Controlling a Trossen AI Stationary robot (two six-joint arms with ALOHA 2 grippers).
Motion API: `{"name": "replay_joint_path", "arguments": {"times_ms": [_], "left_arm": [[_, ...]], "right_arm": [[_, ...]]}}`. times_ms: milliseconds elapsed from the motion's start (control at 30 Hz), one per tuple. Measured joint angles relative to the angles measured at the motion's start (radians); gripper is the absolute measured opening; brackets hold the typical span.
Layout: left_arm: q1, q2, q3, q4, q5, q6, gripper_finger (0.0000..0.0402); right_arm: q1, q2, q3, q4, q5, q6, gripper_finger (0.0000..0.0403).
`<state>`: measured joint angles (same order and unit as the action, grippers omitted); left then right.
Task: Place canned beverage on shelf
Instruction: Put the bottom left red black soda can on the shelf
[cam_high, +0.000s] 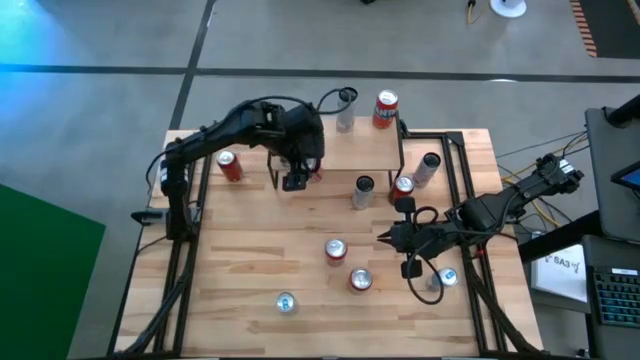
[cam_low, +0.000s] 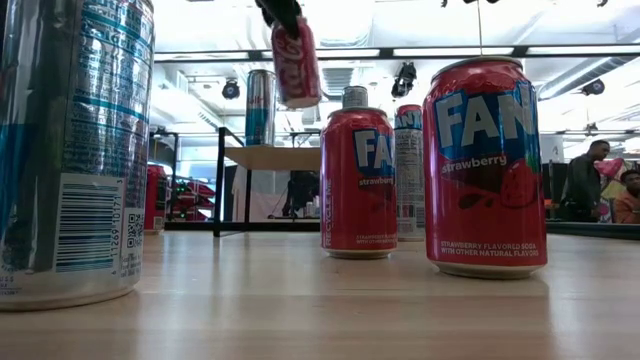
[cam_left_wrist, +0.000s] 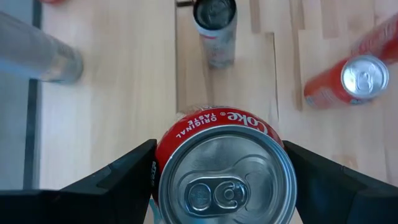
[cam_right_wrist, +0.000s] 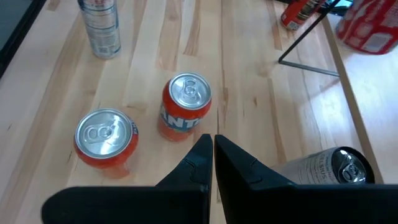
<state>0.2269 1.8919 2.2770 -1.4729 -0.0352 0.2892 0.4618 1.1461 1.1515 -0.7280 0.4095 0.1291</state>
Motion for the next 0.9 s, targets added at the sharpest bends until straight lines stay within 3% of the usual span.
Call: {"name": "replay_joint_path", "arguments": {"times_ms": [400,533,600,900], "left_arm": [[0.002,0.032,-0.013,0.081,0.038,0.017,0.0289],[0.002,0.033,-0.013,0.129,0.042,0.039,0.0289],[0.003,0.032,-0.013,0.152,0.055,0.053,0.0289],[0.0,-0.002,0.003,0.153,0.129,0.066,0.0289]], "right_arm": [[-0.001,0.0,-0.003,0.004,-0.016,-0.014,0.0009],[-0.028,0.0,-0.028,0.042,0.048,-0.024,0.0009],[-0.06,0.0,-0.052,0.084,0.087,-0.048,0.0009],[-0.291,0.0,-0.107,0.275,0.08,-0.228,0.0009]]}}
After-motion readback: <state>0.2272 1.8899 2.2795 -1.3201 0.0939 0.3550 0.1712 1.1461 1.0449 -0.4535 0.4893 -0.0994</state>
